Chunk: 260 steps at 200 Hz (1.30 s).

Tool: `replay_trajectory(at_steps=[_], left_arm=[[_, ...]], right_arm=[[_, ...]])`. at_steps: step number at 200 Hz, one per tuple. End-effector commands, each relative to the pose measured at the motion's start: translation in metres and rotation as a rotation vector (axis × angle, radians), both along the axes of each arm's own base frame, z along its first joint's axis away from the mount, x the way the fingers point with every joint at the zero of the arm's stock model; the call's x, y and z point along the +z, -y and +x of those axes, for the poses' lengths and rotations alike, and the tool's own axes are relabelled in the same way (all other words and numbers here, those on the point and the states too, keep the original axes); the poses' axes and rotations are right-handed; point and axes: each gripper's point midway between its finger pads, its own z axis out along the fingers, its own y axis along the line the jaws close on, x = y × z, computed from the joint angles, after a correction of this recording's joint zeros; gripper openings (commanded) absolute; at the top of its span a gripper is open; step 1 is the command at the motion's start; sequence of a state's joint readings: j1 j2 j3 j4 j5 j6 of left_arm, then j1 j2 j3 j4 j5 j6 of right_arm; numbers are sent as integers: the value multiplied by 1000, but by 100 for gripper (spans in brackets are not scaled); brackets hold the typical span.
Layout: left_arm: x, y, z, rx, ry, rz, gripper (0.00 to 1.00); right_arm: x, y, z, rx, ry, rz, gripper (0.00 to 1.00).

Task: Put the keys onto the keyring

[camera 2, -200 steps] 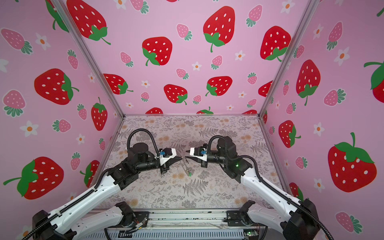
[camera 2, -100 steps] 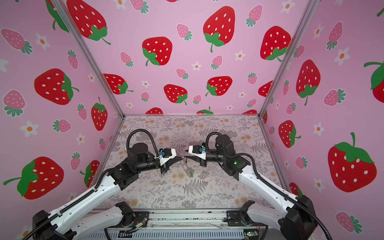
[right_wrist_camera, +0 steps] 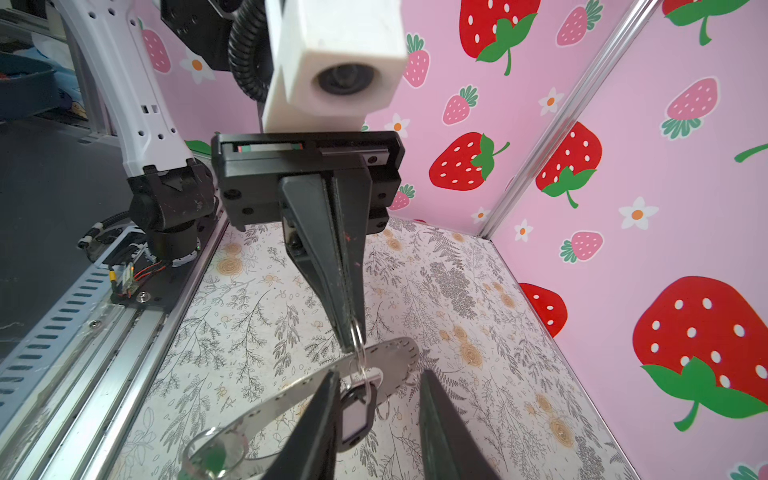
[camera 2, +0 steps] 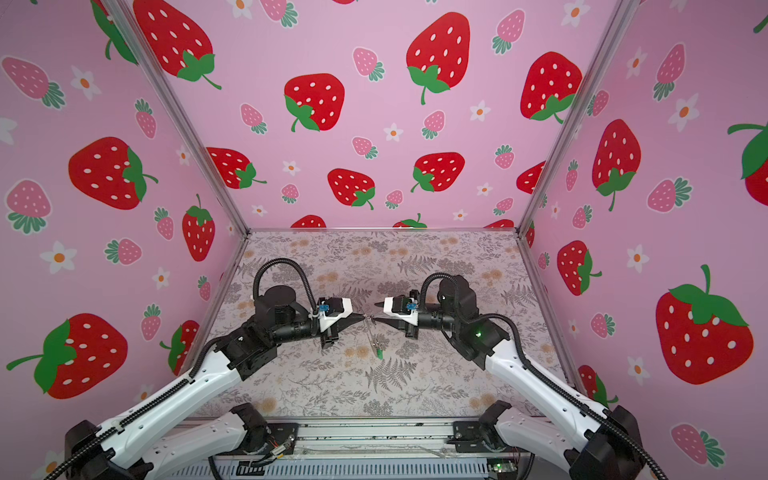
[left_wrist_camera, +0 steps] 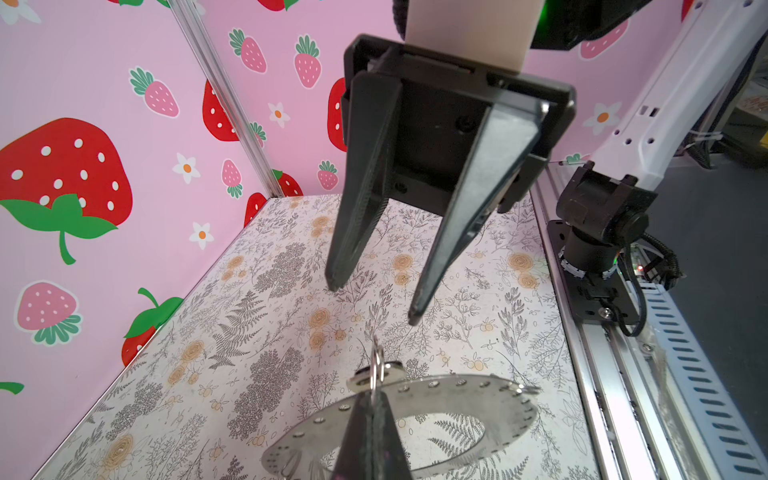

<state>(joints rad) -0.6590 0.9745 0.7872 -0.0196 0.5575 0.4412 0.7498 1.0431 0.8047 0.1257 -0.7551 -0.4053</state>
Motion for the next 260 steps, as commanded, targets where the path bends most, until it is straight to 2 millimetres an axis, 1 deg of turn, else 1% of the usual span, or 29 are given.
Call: replay_trajectory(at_steps=[1, 18, 63, 107, 135, 154, 209, 220, 234, 260], left_arm=[[28, 1, -1, -15, 77, -48, 0], [30, 1, -1, -21, 80, -47, 0], [30, 2, -5, -42, 78, -43, 0], [30, 3, -7, -57, 76, -40, 0], [30, 4, -8, -69, 75, -34, 0], [30, 4, -8, -70, 76, -34, 0], [33, 4, -8, -71, 82, -34, 0], [34, 4, -8, -73, 83, -36, 0], [34, 4, -8, -75, 84, -35, 0], [36, 4, -9, -76, 90, -37, 0]], right_arm=[[-2, -3, -11, 78, -49, -3, 35], [-8, -6, -9, 80, -76, -18, 35], [-11, -9, -6, 87, -96, -21, 37], [-17, -12, -9, 117, -124, -41, 36], [-16, -14, -11, 142, -149, -37, 36], [-19, -15, -11, 147, -163, -47, 36], [-20, -14, -12, 153, -162, -50, 31], [-20, -14, -13, 155, -165, -50, 31], [-22, -15, -12, 155, -179, -52, 34], [-23, -16, -9, 141, -184, -57, 34]])
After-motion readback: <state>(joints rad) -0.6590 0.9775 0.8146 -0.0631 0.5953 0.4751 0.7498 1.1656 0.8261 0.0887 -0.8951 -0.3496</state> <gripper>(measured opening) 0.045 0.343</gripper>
